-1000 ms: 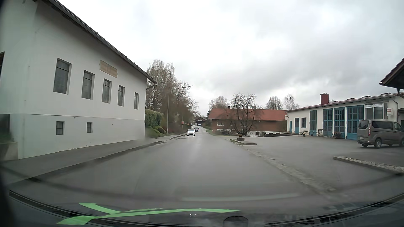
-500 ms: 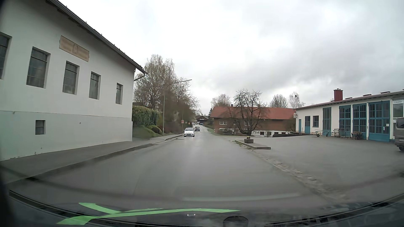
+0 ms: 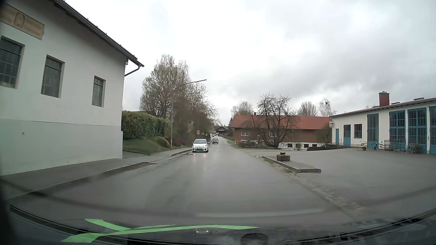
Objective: Follow the waypoints while adhering to traffic rules and regulations
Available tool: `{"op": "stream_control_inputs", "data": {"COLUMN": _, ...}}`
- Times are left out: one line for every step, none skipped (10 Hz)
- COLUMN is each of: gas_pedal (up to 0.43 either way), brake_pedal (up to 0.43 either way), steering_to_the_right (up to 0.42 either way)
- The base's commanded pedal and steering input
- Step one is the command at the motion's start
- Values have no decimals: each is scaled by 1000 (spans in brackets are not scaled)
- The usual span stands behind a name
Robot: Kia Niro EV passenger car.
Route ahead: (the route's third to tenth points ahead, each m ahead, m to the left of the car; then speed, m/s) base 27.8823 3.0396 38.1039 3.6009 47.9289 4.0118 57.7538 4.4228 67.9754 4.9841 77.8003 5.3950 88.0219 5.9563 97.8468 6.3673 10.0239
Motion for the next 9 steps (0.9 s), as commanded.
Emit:
{"op": "stream_control_inputs", "data": {"gas_pedal": 118, "brake_pedal": 0, "steering_to_the_right": -16}}
{"op": "stream_control_inputs", "data": {"gas_pedal": 118, "brake_pedal": 0, "steering_to_the_right": -17}}
{"op": "stream_control_inputs", "data": {"gas_pedal": 118, "brake_pedal": 0, "steering_to_the_right": -17}}
{"op": "stream_control_inputs", "data": {"gas_pedal": 118, "brake_pedal": 0, "steering_to_the_right": -14}}
{"op": "stream_control_inputs", "data": {"gas_pedal": 130, "brake_pedal": 0, "steering_to_the_right": -8}}
{"op": "stream_control_inputs", "data": {"gas_pedal": 130, "brake_pedal": 0, "steering_to_the_right": -6}}
{"op": "stream_control_inputs", "data": {"gas_pedal": 130, "brake_pedal": 0, "steering_to_the_right": -6}}
{"op": "stream_control_inputs", "data": {"gas_pedal": 130, "brake_pedal": 0, "steering_to_the_right": -6}}
{"op": "stream_control_inputs", "data": {"gas_pedal": 118, "brake_pedal": 0, "steering_to_the_right": -6}}
